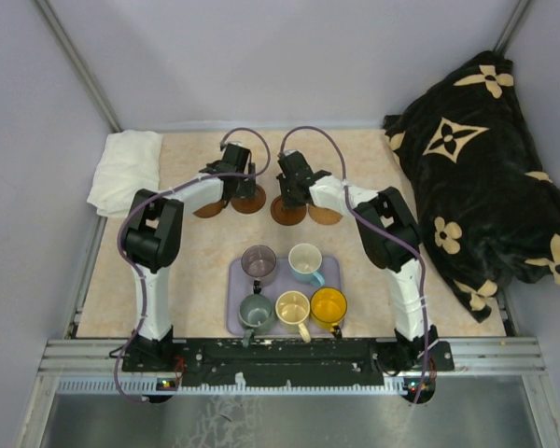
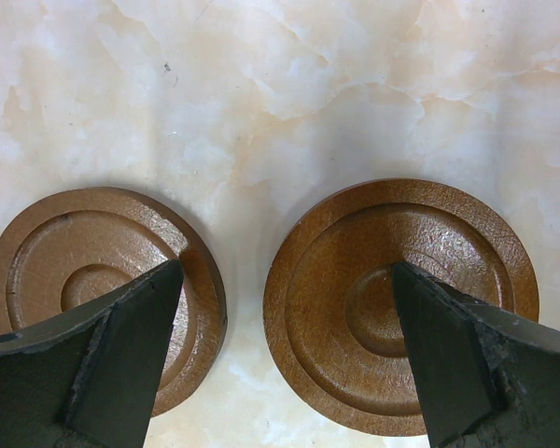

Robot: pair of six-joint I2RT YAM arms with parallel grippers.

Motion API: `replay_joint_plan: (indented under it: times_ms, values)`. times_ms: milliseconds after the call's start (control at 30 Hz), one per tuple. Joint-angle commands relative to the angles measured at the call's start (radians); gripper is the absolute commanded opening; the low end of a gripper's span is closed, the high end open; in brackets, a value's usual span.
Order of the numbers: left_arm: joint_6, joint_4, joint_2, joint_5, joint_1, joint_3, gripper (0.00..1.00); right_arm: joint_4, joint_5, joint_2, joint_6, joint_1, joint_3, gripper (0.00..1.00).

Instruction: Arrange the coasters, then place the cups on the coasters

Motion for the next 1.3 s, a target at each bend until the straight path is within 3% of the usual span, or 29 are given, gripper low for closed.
replay_joint_plan:
  times_ms: [0, 967, 1267]
  values:
    - [0.004, -0.050, 0.042, 0.014, 0.006, -0.010, 1.00, -0.008, 0.015, 0.028, 0.003, -0.016, 0.044, 0.19]
    - [0.000, -0.053, -0.001, 0.002, 0.007, -0.066, 1.00, -0.026, 0.030, 0.117, -0.021, -0.026, 0.211, 0.20]
    - [-0.001, -0.049, -0.019, -0.009, 0.008, -0.057, 1.00, 0.004, 0.055, 0.047, -0.033, -0.026, 0.155, 0.21]
